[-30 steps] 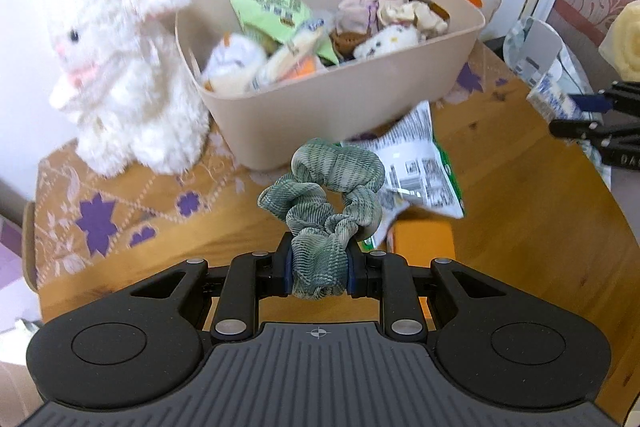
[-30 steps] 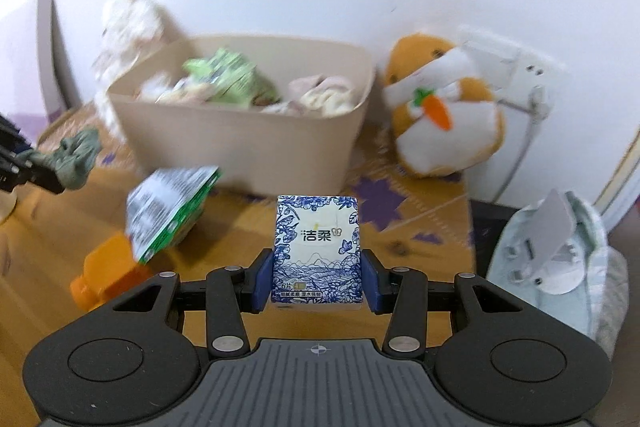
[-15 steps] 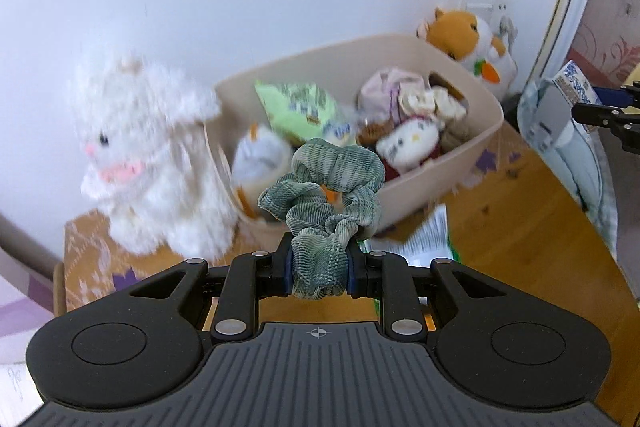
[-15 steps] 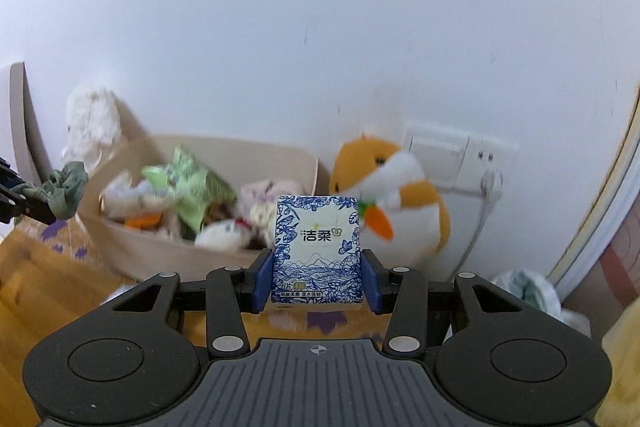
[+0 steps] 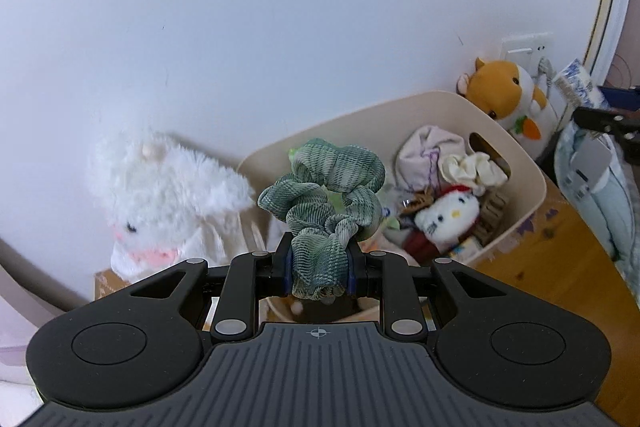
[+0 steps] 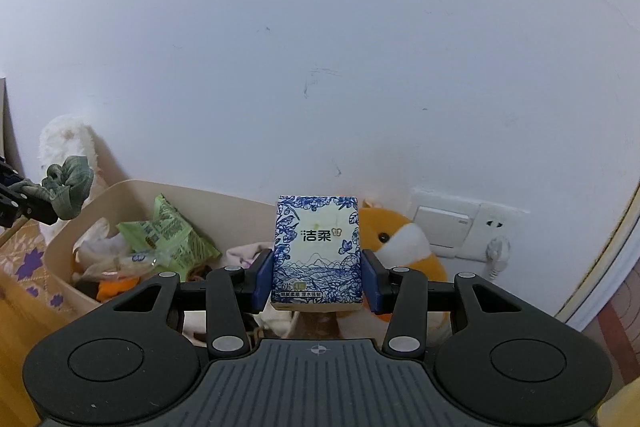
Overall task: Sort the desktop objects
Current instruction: 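Carry the scrunchie with the left tool while the right tool carries the tissue pack to the basket, then open the left tool over the basket while the right tool releases the tissue pack inside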
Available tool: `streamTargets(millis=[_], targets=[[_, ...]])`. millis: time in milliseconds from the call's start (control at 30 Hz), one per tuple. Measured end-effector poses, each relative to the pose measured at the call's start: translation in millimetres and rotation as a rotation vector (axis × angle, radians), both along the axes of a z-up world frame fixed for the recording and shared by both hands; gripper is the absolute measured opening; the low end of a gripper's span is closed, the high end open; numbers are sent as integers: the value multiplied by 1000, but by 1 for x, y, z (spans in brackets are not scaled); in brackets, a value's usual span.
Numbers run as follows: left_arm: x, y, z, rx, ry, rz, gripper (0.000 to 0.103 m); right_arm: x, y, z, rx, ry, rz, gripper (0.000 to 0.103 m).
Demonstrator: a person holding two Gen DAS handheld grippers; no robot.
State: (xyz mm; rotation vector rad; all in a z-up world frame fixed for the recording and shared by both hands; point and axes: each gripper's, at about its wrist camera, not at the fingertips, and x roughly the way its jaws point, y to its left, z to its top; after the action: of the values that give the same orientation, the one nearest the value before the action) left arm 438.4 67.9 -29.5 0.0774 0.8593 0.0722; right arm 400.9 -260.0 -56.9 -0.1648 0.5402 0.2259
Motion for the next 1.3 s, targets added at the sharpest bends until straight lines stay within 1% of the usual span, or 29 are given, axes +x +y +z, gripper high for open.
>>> streamTargets(millis=[67, 200, 333, 500, 633, 800, 933, 967, 1033, 1100, 1167, 1200, 1300], targets=[[6, 0, 0, -9, -1, 1, 24, 8, 7, -3, 5, 4, -3, 42], [18, 0, -4, -41, 6, 11, 24, 23, 20, -5, 55, 25, 6, 42], [28, -3, -15, -34, 29, 19, 24, 32, 41, -7, 49, 32, 44, 42], [39, -3, -31, -27, 64, 40, 24, 40, 60, -19, 77, 62, 54, 42], [47, -2, -43, -25, 87, 59, 24, 49, 73, -33, 60, 106, 62, 42], [52, -5, -58, -24, 118, 60, 24, 57, 83, -52, 8, 157, 60, 43], [51, -5, -64, -26, 121, 55, 24, 58, 86, -66, -12, 191, 61, 44], [50, -6, -65, -28, 118, 45, 26, 57, 86, -68, -18, 194, 57, 51], [47, -7, -65, -17, 110, 39, 35, 55, 84, -71, -16, 198, 49, 54], [45, -7, -64, -36, 105, 41, 61, 50, 80, -69, -19, 189, 49, 59], [40, -5, -62, -62, 87, 54, 73, 45, 78, -65, -33, 170, 62, 68], [39, -5, -60, -72, 80, 58, 77, 42, 77, -64, -38, 161, 69, 70], [35, -5, -59, -92, 89, 61, 79, 35, 75, -58, -42, 137, 78, 78]])
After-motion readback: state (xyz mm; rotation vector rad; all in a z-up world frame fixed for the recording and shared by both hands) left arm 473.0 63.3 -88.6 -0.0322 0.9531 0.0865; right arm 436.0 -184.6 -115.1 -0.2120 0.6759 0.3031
